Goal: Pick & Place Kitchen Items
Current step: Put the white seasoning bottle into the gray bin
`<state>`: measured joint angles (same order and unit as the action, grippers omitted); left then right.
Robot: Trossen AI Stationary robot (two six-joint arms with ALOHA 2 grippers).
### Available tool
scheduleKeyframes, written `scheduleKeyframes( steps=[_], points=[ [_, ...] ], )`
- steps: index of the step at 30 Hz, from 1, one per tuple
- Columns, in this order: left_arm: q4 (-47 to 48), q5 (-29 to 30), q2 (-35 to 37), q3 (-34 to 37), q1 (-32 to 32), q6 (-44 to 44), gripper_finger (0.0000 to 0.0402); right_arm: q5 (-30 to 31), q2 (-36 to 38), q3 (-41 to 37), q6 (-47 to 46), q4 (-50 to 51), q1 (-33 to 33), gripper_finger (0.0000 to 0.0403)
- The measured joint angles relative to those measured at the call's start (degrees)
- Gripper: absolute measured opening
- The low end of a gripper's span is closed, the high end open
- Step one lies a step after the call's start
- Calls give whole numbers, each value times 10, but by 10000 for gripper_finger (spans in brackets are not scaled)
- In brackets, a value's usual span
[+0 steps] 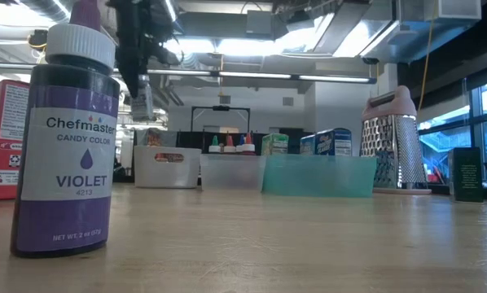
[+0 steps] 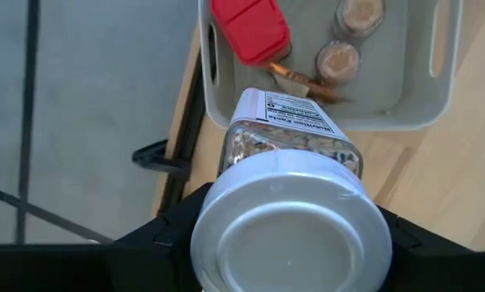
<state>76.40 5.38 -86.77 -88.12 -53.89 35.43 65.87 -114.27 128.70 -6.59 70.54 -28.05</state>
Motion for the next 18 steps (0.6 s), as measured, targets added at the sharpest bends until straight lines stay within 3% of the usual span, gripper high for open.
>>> scheduleKeyframes(
  steps=[8, 18],
  points=[
    [-16, -2, -43, 0, 0, -25, 202, -20, 20, 0, -108, 115, 15, 261],
    [-17, -2, -94, 0, 0, -75, 202, -21, 20, 0, -125, 133, 15, 261]
  ],
)
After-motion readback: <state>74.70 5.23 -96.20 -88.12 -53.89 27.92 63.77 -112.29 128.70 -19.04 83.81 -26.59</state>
